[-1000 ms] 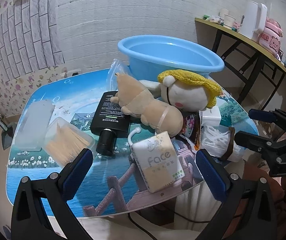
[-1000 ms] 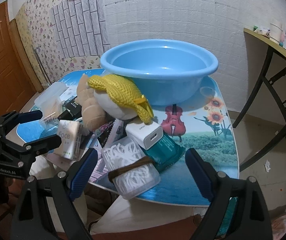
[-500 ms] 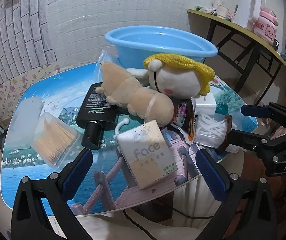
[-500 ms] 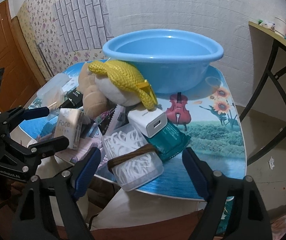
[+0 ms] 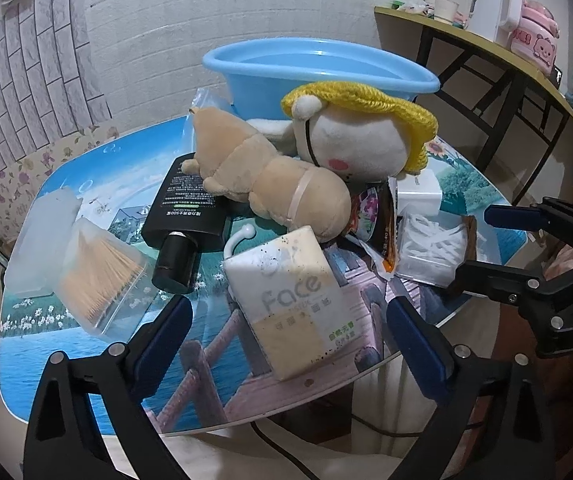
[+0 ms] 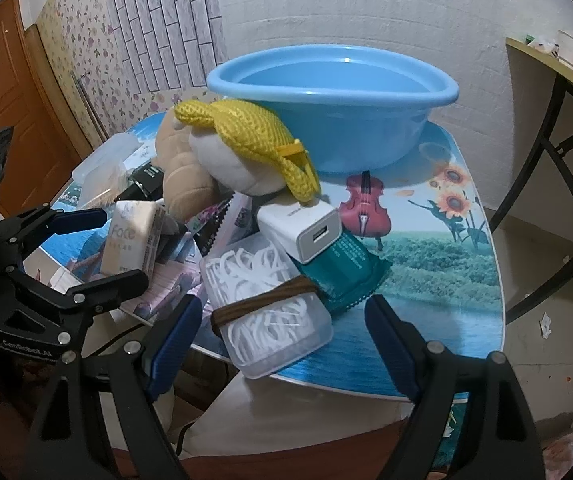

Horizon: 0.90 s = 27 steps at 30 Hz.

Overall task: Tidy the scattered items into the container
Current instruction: 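Grasp the 'Face' tissue pack with the left gripper while the right grasps the floss box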

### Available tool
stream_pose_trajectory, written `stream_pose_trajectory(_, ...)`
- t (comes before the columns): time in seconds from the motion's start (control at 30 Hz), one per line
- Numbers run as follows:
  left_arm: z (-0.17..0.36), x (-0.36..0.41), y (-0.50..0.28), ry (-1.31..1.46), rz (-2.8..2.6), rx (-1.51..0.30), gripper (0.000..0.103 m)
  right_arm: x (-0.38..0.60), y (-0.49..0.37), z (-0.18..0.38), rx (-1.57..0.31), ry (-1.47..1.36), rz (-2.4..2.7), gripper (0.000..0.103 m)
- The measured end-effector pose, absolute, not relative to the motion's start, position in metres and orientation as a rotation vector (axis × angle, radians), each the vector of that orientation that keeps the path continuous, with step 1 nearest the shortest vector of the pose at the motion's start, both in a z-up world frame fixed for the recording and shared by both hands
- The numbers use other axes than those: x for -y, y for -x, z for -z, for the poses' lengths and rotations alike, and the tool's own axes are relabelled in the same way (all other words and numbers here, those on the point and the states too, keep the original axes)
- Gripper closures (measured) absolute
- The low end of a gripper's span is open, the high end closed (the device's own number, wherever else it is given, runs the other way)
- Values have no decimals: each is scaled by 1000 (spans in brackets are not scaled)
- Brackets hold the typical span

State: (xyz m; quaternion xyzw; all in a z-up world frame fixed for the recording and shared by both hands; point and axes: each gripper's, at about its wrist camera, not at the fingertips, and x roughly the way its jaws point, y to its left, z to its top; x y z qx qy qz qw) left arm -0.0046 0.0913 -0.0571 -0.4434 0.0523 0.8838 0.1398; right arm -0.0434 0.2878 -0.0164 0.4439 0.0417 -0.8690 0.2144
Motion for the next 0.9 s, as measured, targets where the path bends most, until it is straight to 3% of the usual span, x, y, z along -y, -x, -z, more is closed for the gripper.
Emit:
stream_pose_trajectory(0.07,60,-92,6,1288,-2552,-158,6,-288,44,19,-113,-1238,2407,19)
stream_pose_trajectory(0.17,63,-95,7,1298,-2547,-173,21,-287,45,22,-114,-1245,2403,20)
stream_pose_trajectory(0.2,65,-95,8,1309,-2546,-177,29,-287,45,22,-113,-1249,2398,23)
stream_pose_trajectory(0.4,67,-95,9,1322,-2537,-176,45,-284,43,25,-102,-1254,2353,38)
stream_pose_trajectory(0.9,50,-84,5,1275,-2552,-118,48,-289,39,15,-92,-1222,2367,41)
